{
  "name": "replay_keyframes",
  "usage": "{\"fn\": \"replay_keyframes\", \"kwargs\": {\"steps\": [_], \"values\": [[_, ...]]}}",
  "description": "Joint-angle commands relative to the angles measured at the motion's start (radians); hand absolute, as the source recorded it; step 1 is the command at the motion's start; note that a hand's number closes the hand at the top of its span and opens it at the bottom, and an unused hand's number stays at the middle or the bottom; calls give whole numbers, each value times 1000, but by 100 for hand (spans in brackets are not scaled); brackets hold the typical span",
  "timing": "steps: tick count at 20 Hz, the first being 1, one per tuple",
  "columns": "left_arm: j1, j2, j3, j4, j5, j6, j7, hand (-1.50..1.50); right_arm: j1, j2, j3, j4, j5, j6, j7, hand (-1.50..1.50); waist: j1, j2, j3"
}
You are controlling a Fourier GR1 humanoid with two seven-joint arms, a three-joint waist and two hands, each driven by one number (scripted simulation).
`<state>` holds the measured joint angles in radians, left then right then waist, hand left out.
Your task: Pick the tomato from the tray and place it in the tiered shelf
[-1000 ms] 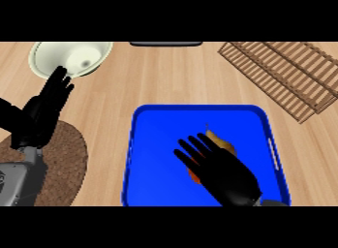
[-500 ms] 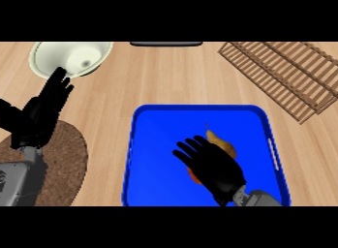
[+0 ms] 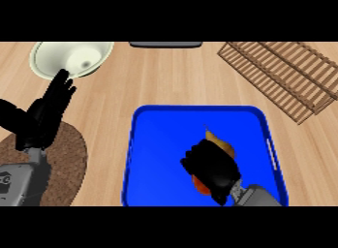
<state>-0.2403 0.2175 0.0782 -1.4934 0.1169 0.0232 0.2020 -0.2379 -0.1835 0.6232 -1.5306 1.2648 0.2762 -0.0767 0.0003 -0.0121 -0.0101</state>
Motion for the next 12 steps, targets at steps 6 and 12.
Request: {"fn": "replay_keyframes", "kwargs": {"steps": [6,12], "values": [[7,19,27,8,7,-20,-21,0,162,178,73,-80,-17,185,348,150,-5,10,9],[46,-22,-17,-29,-20,-3,-17,0,200,181,164,-308,-122,179,524,150,-3,7,10]]}}
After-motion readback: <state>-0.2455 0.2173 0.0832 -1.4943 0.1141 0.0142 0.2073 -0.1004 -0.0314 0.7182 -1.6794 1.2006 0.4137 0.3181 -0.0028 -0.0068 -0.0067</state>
